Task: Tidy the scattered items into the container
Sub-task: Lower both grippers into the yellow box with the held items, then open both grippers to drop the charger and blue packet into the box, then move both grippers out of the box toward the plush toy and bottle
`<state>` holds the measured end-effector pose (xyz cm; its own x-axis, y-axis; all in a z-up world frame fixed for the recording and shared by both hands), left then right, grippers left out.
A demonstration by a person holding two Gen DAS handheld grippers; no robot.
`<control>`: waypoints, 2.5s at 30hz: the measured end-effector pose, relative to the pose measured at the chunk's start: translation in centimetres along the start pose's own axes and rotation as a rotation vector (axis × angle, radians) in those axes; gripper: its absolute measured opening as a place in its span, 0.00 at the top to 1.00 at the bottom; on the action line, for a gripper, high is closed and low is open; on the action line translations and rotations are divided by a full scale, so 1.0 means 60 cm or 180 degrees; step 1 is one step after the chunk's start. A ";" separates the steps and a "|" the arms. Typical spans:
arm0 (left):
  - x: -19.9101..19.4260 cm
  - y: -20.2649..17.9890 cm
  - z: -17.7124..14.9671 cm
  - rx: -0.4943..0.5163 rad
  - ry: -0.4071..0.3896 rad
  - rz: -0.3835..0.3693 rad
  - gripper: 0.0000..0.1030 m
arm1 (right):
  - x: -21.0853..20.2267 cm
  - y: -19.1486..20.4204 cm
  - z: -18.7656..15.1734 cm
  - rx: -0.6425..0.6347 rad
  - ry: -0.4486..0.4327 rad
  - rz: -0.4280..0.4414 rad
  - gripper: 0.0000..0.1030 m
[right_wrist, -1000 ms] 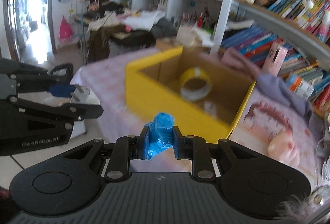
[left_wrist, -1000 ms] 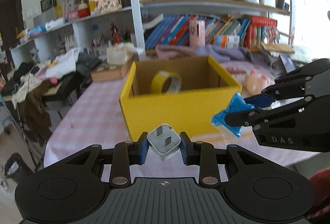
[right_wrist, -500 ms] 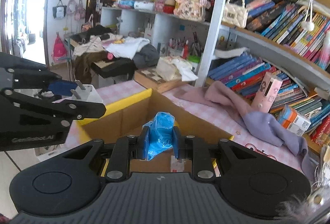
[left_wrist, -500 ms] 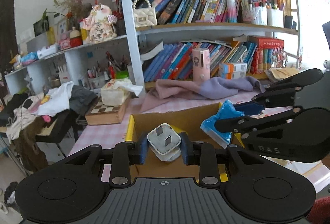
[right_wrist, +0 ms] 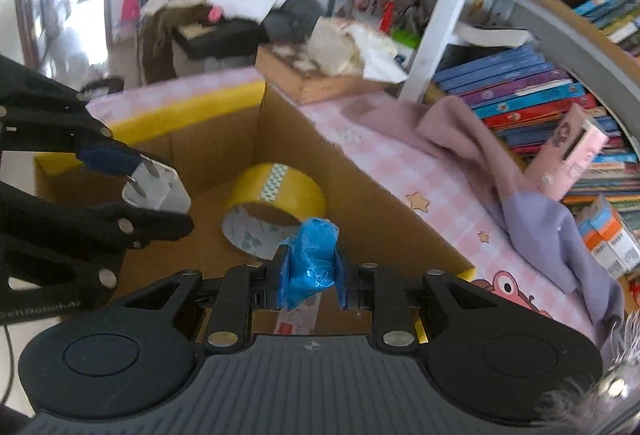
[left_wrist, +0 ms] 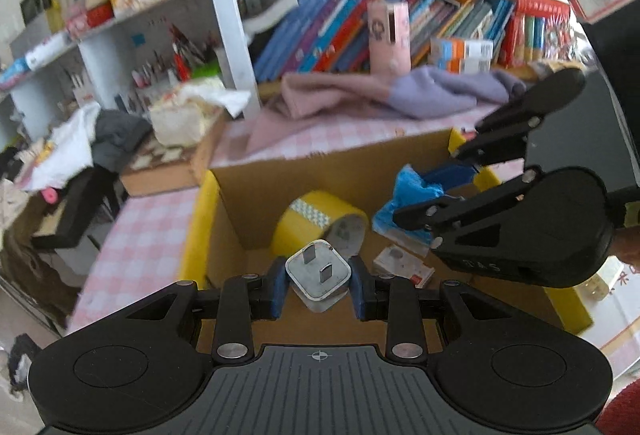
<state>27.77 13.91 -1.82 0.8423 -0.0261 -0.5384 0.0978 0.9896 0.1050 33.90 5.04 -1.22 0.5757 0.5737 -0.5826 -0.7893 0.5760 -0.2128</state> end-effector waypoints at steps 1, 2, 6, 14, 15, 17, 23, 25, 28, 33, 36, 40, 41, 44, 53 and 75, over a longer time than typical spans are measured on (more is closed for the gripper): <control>0.009 0.000 -0.002 -0.0051 0.0057 -0.0049 0.71 | 0.010 -0.001 -0.002 -0.0044 0.0053 0.0030 0.80; 0.018 -0.001 -0.003 -0.0084 0.0112 -0.0082 0.71 | 0.019 -0.001 -0.004 -0.0089 0.0111 0.0054 0.80; 0.050 -0.007 -0.013 -0.0034 0.0349 -0.0086 0.71 | 0.051 -0.002 -0.016 -0.0259 0.0338 0.0093 0.80; 0.069 -0.017 -0.023 -0.0036 0.0520 -0.0129 0.71 | 0.082 -0.014 -0.039 -0.0274 0.0580 0.0137 0.79; 0.069 -0.017 -0.023 -0.0031 0.0530 -0.0128 0.71 | 0.083 -0.014 -0.041 -0.0267 0.0588 0.0144 0.79; 0.069 -0.016 -0.024 -0.0032 0.0541 -0.0124 0.71 | 0.083 -0.014 -0.041 -0.0248 0.0572 0.0147 0.79; 0.067 -0.018 -0.020 0.0015 0.0470 -0.0116 0.66 | 0.081 -0.014 -0.037 -0.0187 0.0535 0.0092 0.78; 0.059 -0.019 -0.015 0.0062 0.0355 -0.0088 0.59 | 0.073 -0.013 -0.033 -0.0166 0.0482 0.0074 0.72; 0.046 -0.016 -0.007 0.0168 0.0201 0.0067 0.43 | 0.058 -0.016 -0.025 -0.0128 0.0404 0.0011 0.69; 0.018 -0.002 0.004 0.0025 0.0018 0.0081 0.38 | 0.026 -0.022 -0.011 0.0116 0.0244 -0.0059 0.65; -0.007 -0.001 0.012 -0.0002 -0.0118 0.0183 0.35 | 0.001 -0.020 -0.001 0.0201 0.0120 -0.0140 0.65; -0.045 0.001 0.020 -0.0171 -0.0313 0.0241 0.31 | -0.042 -0.020 0.016 0.0337 -0.0098 -0.0219 0.65; -0.055 0.003 0.023 -0.0200 -0.0368 0.0245 0.30 | -0.056 -0.019 0.019 0.0383 -0.0164 -0.0254 0.64; -0.089 0.008 0.027 -0.0260 -0.0524 0.0309 0.22 | -0.094 -0.016 0.023 0.0591 -0.0340 -0.0339 0.54; -0.171 0.024 -0.010 -0.0531 -0.0597 0.0426 0.11 | -0.180 0.040 -0.002 0.0847 -0.0591 -0.0532 0.38; -0.321 -0.003 -0.141 -0.0544 -0.0578 0.0357 0.03 | -0.341 0.198 -0.124 0.1163 -0.0612 -0.1106 0.29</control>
<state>7.03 15.42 1.44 0.9256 0.0754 -0.3709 -0.0793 0.9968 0.0046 11.17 -4.20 2.31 0.8455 0.3897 -0.3650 -0.4394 0.8962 -0.0608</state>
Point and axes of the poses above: each gripper's, at about its wrist camera, not at the fingertips, and x roughly the way its jaws point, y to its left, z to its top, the point moved 5 cm from there along x, roughly the way its jaws point, and after that the axes turned 11 degrees about -y, right-handed, at the moved point
